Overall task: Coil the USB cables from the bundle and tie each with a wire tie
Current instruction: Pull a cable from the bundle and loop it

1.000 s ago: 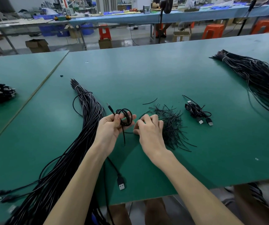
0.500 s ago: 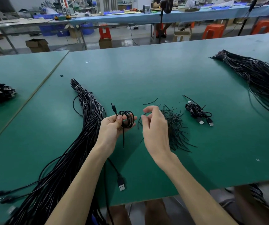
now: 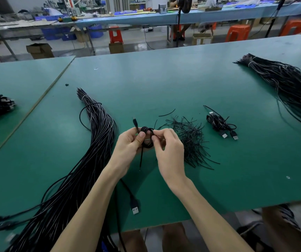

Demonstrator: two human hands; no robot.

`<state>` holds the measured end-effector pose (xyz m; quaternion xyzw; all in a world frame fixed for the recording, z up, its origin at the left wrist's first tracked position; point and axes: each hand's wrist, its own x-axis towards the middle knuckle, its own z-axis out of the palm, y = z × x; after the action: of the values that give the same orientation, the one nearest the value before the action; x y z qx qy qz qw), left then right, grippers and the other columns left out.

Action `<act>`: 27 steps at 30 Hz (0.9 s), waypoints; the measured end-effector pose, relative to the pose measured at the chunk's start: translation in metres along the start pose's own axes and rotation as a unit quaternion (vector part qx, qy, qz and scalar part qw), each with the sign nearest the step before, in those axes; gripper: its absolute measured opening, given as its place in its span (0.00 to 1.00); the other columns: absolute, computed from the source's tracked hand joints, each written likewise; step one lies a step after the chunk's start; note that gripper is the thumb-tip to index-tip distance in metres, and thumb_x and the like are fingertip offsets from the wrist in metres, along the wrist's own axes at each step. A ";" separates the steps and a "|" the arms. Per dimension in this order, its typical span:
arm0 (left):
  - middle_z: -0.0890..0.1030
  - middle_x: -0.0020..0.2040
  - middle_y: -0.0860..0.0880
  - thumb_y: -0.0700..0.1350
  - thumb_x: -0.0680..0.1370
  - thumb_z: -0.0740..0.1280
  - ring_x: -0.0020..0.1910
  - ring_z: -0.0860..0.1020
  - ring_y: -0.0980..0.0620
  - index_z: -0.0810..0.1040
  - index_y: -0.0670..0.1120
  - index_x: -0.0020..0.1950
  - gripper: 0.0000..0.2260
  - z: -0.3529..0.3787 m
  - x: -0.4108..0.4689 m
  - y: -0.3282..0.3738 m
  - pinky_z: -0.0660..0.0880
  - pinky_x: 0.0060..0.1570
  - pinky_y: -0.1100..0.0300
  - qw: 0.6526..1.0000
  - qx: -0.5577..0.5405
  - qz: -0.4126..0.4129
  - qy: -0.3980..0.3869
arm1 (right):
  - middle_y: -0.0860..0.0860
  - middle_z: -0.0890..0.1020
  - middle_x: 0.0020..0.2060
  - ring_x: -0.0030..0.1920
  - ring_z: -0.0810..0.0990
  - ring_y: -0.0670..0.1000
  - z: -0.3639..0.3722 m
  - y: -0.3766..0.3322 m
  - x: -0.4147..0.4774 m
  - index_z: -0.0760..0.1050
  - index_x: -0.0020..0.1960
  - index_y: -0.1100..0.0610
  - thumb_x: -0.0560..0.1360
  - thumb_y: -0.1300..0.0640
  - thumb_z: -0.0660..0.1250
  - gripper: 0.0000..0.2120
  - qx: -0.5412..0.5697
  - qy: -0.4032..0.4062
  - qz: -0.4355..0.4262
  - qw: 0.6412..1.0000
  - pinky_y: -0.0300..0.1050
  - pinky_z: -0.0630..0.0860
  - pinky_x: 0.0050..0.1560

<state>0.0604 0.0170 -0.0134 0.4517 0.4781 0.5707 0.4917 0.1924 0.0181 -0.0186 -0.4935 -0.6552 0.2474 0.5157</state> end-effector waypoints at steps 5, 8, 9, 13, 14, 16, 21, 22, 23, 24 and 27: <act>0.87 0.46 0.49 0.37 0.85 0.60 0.47 0.84 0.54 0.77 0.41 0.66 0.11 0.000 0.000 0.001 0.82 0.49 0.59 0.999 -0.009 -0.022 -0.026 | 0.45 0.81 0.47 0.49 0.79 0.48 -0.003 0.001 -0.001 0.81 0.53 0.57 0.80 0.62 0.70 0.03 0.006 0.013 -0.016 1.000 0.45 0.78 0.54; 0.86 0.49 0.47 0.39 0.86 0.59 0.52 0.83 0.51 0.79 0.39 0.64 0.12 0.000 -0.002 0.000 0.81 0.54 0.56 0.997 0.016 -0.034 -0.068 | 0.43 0.81 0.47 0.49 0.81 0.47 -0.004 0.002 -0.002 0.82 0.52 0.56 0.79 0.62 0.71 0.04 0.002 0.012 -0.023 1.000 0.46 0.79 0.53; 0.86 0.52 0.44 0.39 0.86 0.59 0.54 0.83 0.49 0.79 0.38 0.63 0.12 -0.001 -0.003 0.000 0.81 0.56 0.55 0.996 0.016 -0.042 -0.077 | 0.43 0.82 0.47 0.48 0.81 0.46 -0.003 0.002 -0.002 0.82 0.52 0.56 0.79 0.62 0.71 0.03 0.004 0.011 -0.019 1.000 0.46 0.79 0.52; 0.83 0.57 0.39 0.39 0.84 0.60 0.58 0.81 0.44 0.78 0.34 0.64 0.13 -0.001 -0.005 0.001 0.78 0.64 0.47 0.993 -0.009 -0.059 -0.097 | 0.45 0.83 0.48 0.48 0.81 0.44 -0.002 0.004 -0.002 0.81 0.51 0.55 0.80 0.62 0.70 0.03 0.021 0.003 -0.010 1.000 0.45 0.80 0.52; 0.83 0.57 0.38 0.39 0.84 0.61 0.58 0.80 0.43 0.78 0.34 0.64 0.13 -0.001 -0.005 0.002 0.78 0.64 0.46 0.993 -0.021 -0.060 -0.098 | 0.45 0.83 0.49 0.49 0.82 0.44 -0.002 0.004 -0.002 0.81 0.51 0.55 0.79 0.62 0.70 0.04 0.027 0.000 -0.010 1.000 0.44 0.80 0.52; 0.82 0.57 0.38 0.40 0.81 0.63 0.58 0.78 0.42 0.78 0.34 0.64 0.15 -0.001 -0.005 0.004 0.78 0.63 0.47 0.992 -0.047 -0.066 -0.098 | 0.44 0.84 0.49 0.49 0.82 0.43 -0.002 0.004 -0.002 0.81 0.51 0.54 0.79 0.63 0.71 0.04 0.043 -0.010 0.000 0.999 0.41 0.80 0.52; 0.80 0.58 0.36 0.40 0.80 0.65 0.59 0.78 0.42 0.77 0.32 0.65 0.17 -0.003 -0.004 0.003 0.79 0.61 0.51 0.990 -0.066 -0.076 -0.101 | 0.44 0.85 0.44 0.47 0.84 0.45 -0.004 0.006 0.000 0.81 0.50 0.54 0.79 0.63 0.71 0.05 0.109 -0.034 0.039 0.993 0.39 0.80 0.50; 0.80 0.58 0.36 0.39 0.81 0.64 0.59 0.78 0.42 0.77 0.32 0.65 0.16 -0.004 -0.004 0.003 0.79 0.60 0.51 0.990 -0.062 -0.076 -0.099 | 0.44 0.85 0.43 0.47 0.84 0.45 -0.005 0.007 0.000 0.81 0.49 0.54 0.79 0.63 0.72 0.04 0.120 -0.037 0.045 0.991 0.39 0.80 0.50; 0.81 0.58 0.37 0.40 0.81 0.64 0.59 0.78 0.43 0.78 0.33 0.64 0.15 -0.004 -0.005 0.003 0.79 0.60 0.52 0.991 -0.056 -0.074 -0.100 | 0.44 0.85 0.43 0.46 0.84 0.45 -0.005 0.007 0.001 0.81 0.49 0.54 0.78 0.63 0.72 0.04 0.127 -0.039 0.050 0.990 0.39 0.80 0.50; 0.82 0.57 0.38 0.41 0.82 0.64 0.58 0.79 0.44 0.79 0.34 0.63 0.14 -0.004 -0.005 0.002 0.79 0.59 0.53 0.991 -0.047 -0.072 -0.105 | 0.44 0.85 0.42 0.46 0.84 0.45 -0.005 0.007 0.001 0.81 0.49 0.54 0.78 0.63 0.72 0.05 0.129 -0.039 0.054 0.989 0.39 0.80 0.49; 0.83 0.58 0.39 0.45 0.82 0.63 0.58 0.81 0.46 0.79 0.35 0.62 0.16 -0.002 -0.005 0.001 0.80 0.59 0.55 0.989 -0.020 -0.068 -0.129 | 0.45 0.85 0.41 0.45 0.84 0.45 -0.007 0.009 0.002 0.81 0.48 0.54 0.78 0.63 0.73 0.05 0.137 -0.030 0.069 0.988 0.41 0.81 0.48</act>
<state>0.0591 0.0117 -0.0128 0.4784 0.4284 0.4823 0.5958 0.2023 0.0218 -0.0224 -0.4548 -0.5947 0.3845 0.5400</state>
